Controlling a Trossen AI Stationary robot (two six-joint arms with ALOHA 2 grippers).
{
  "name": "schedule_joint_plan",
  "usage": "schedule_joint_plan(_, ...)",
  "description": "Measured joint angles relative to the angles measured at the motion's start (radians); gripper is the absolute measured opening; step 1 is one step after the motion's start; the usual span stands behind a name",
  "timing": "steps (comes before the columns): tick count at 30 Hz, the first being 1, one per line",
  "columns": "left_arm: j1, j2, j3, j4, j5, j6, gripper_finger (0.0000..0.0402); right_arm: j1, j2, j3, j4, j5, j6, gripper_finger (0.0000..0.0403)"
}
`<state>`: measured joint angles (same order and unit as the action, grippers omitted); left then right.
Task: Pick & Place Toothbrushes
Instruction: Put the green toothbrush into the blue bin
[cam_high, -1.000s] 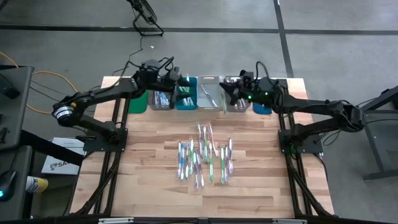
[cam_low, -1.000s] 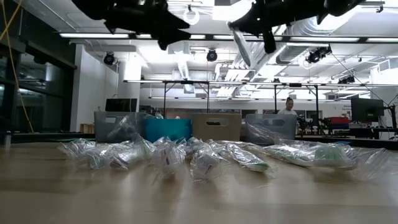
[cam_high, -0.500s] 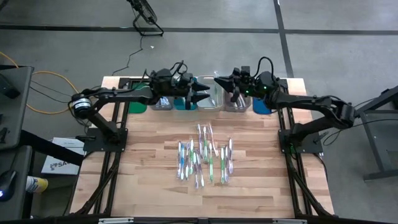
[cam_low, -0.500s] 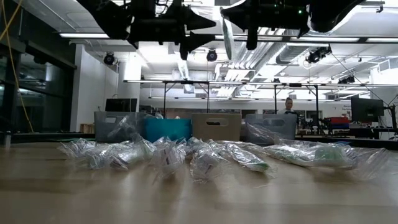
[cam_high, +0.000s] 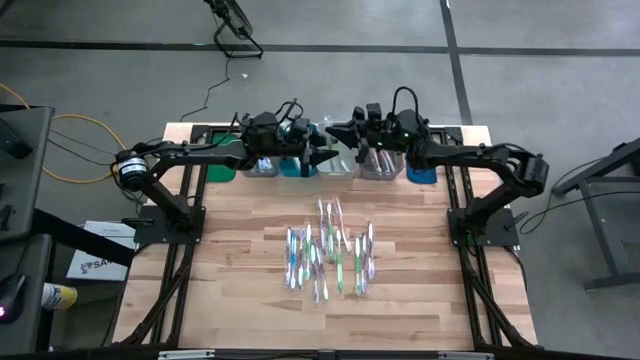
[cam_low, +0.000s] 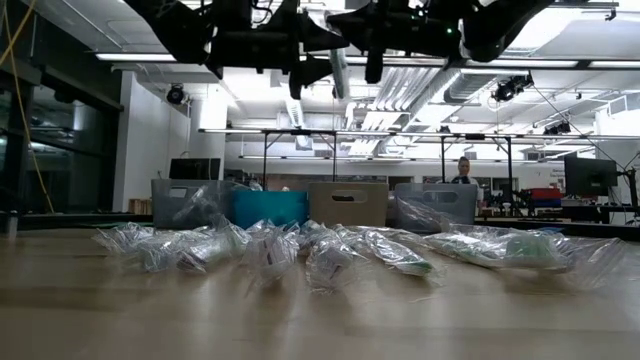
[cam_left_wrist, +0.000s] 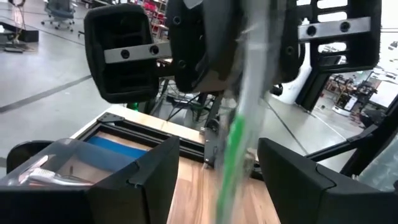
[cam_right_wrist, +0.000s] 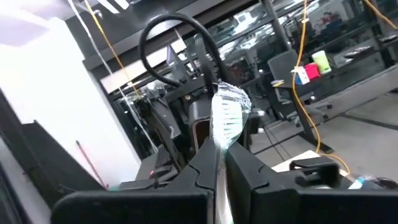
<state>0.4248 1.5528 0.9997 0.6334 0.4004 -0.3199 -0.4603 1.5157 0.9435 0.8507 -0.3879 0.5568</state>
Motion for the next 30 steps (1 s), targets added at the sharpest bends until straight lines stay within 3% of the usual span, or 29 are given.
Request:
schedule_joint_plan(6,0.008,-0.002,0.000,-0.022,0.008,-0.001,0.0211,-0.006,-0.004,0.002,-0.004,0.008,0.000,0.0005)
schedule_joint_plan(9,0.010,-0.006,0.000,-0.050,0.013,-0.007,0.0189,-0.007,-0.006,0.002,-0.006,0.013,0.000,0.0005)
schedule_joint_plan(18,0.036,-0.013,-0.001,-0.070,0.068,0.000,0.0024,-0.007,-0.006,0.002,-0.027,0.046,0.001,0.0015)
schedule_joint_plan(25,0.105,-0.013,-0.001,-0.090,0.159,0.006,0.0019,-0.008,-0.006,0.002,-0.038,0.083,0.011,0.0038)
schedule_joint_plan(30,0.160,-0.013,-0.001,-0.091,0.233,0.023,0.0015,-0.035,-0.006,0.002,-0.039,0.052,0.126,0.0075)
